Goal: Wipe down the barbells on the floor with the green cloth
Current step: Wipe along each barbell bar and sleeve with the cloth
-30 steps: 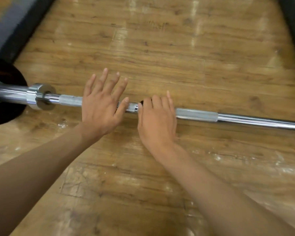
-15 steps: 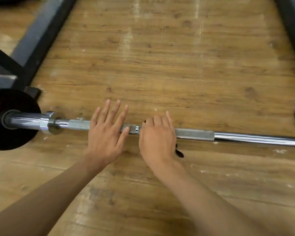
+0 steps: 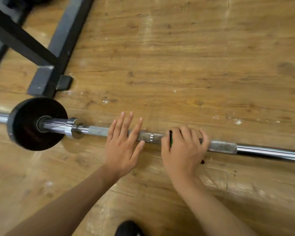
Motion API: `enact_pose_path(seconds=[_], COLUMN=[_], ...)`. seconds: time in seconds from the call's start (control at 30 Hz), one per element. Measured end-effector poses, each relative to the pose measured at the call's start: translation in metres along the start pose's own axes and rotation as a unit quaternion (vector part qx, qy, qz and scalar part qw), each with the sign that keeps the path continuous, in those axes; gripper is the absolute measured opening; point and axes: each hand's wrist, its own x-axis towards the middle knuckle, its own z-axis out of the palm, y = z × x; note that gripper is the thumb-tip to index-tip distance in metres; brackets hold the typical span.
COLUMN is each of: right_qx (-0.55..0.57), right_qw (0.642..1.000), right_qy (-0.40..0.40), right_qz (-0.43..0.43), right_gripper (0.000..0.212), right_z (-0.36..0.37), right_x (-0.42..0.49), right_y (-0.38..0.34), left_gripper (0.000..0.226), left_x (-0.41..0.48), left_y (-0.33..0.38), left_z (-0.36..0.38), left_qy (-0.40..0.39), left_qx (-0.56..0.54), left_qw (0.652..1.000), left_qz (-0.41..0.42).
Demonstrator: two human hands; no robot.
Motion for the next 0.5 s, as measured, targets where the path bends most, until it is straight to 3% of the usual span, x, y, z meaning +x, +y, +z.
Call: enact_pose_path(seconds=[0.13,0.3,0.5], right_qx=[0.015,0.041,0.058], right_qw=[0.999,0.999,0.993], right_qy=[0.009,-0.03,-0.094], right_qz=[-0.048,0.004,0.027], right_gripper=[0.02,0.021,0.022], right_z=[-0.003,-0.007,-0.018], right_x=[-0.009,-0.002,0.009], right_y=[0.014,0.007,0.004], left_gripper=[0.063,0.074,0.074], left_x=[-0.001,0.001,-0.017], left_y=[-0.001,0.003,-0.003], left_z=[-0.011,-0.069,-0.187], left_qy=[-0.092,-0.255,-0.267], left_qx=[0.033,0.078,0.126], left_qw=[0.995,0.964,0.955], left_qz=[-0.004,-0.008,0.039])
